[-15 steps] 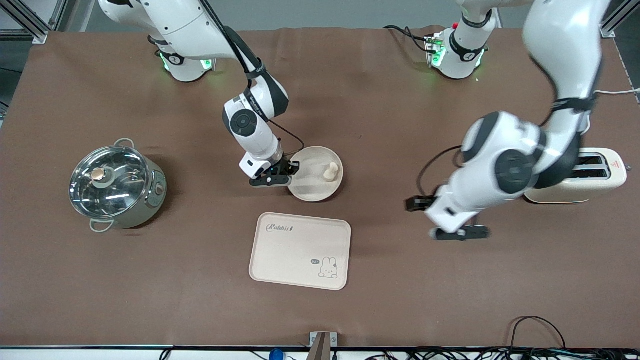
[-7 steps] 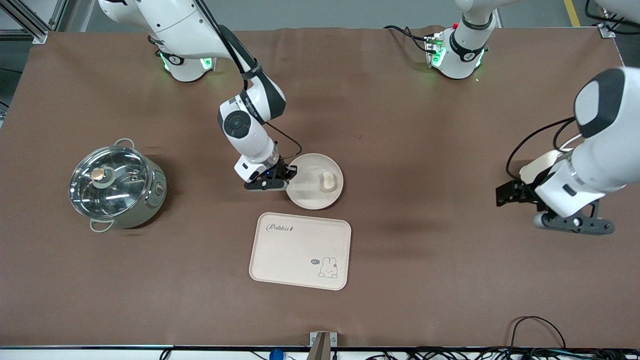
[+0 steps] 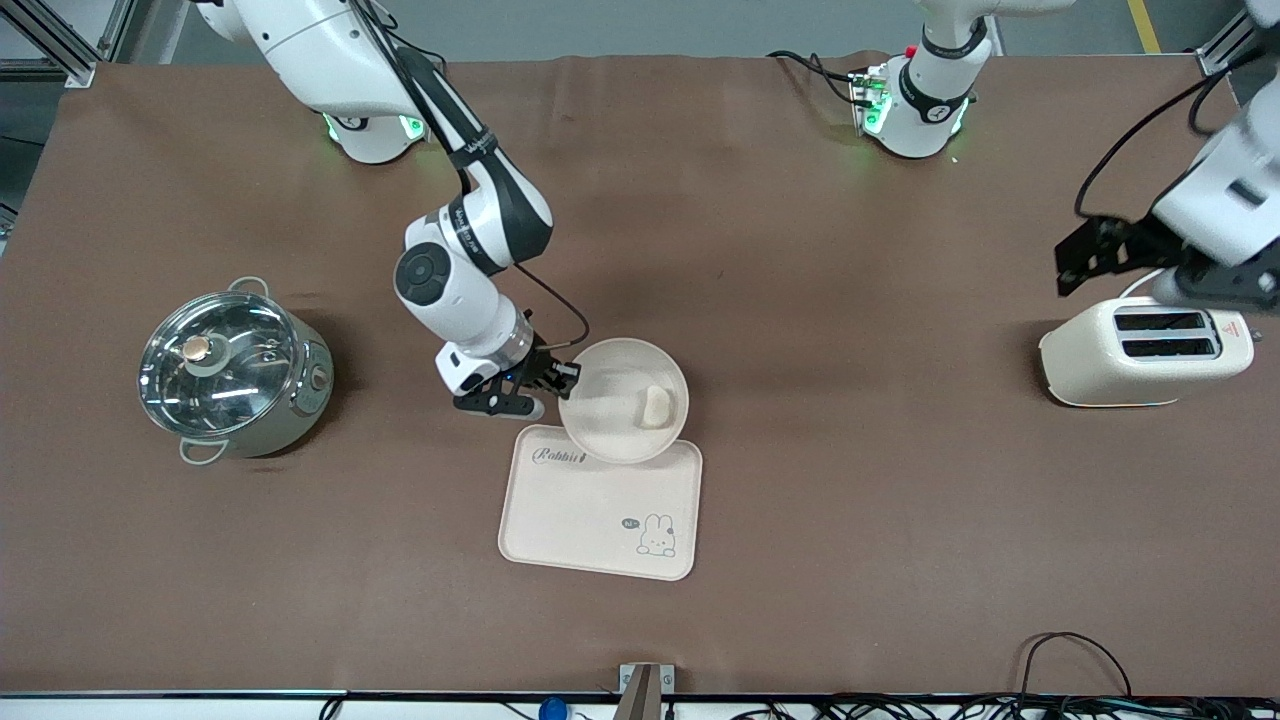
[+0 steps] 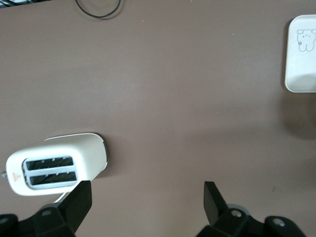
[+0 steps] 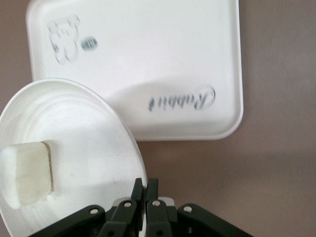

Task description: Place bun in plate and plate on tray

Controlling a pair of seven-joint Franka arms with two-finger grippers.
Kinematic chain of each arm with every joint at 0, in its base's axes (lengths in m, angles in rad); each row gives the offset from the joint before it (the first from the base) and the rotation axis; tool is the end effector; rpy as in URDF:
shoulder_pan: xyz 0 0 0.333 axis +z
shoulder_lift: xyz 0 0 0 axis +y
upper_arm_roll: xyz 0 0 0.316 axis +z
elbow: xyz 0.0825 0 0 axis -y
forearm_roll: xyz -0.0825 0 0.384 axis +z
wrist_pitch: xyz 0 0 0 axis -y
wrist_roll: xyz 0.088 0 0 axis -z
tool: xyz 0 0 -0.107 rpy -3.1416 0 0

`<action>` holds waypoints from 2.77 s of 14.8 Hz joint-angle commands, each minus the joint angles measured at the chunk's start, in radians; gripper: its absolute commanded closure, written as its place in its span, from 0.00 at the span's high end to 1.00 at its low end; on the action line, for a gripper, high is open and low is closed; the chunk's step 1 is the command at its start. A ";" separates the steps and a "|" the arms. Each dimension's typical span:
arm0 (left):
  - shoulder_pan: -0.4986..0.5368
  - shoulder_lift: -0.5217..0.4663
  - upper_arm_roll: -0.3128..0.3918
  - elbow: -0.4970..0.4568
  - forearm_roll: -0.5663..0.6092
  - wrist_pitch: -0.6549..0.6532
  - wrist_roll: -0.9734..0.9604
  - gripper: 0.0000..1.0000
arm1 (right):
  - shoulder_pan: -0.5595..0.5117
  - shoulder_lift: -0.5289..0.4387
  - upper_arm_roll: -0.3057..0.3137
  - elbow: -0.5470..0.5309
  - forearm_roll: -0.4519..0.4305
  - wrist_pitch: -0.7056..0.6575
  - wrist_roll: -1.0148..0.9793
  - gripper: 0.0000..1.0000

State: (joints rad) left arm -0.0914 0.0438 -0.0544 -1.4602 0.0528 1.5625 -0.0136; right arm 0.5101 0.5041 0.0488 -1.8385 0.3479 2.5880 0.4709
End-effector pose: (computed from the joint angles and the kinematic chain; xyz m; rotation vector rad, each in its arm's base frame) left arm 0.5629 -0.0761 0.6515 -3.0880 0.2011 -0.0966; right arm 0.5713 0.3466 0.2781 -2.7980 0.2746 -0.1289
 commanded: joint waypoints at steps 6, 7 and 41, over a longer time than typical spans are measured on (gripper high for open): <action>0.004 -0.085 0.016 -0.158 -0.050 0.128 0.030 1.00 | -0.094 0.260 0.010 0.304 0.031 -0.002 0.005 0.00; 0.001 -0.075 0.016 -0.132 -0.050 0.122 0.026 1.00 | -0.105 0.281 0.010 0.317 0.029 0.000 -0.003 0.00; 0.032 -0.061 0.021 -0.115 -0.070 0.105 0.032 1.00 | -0.375 -0.352 -0.116 0.311 -0.354 -0.856 -0.347 1.00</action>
State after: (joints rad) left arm -0.0636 -0.0224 -0.0369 -1.5946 -0.0009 1.6839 -0.0038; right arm 0.1877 0.2495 -0.0836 -1.4747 0.0139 1.7940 0.1492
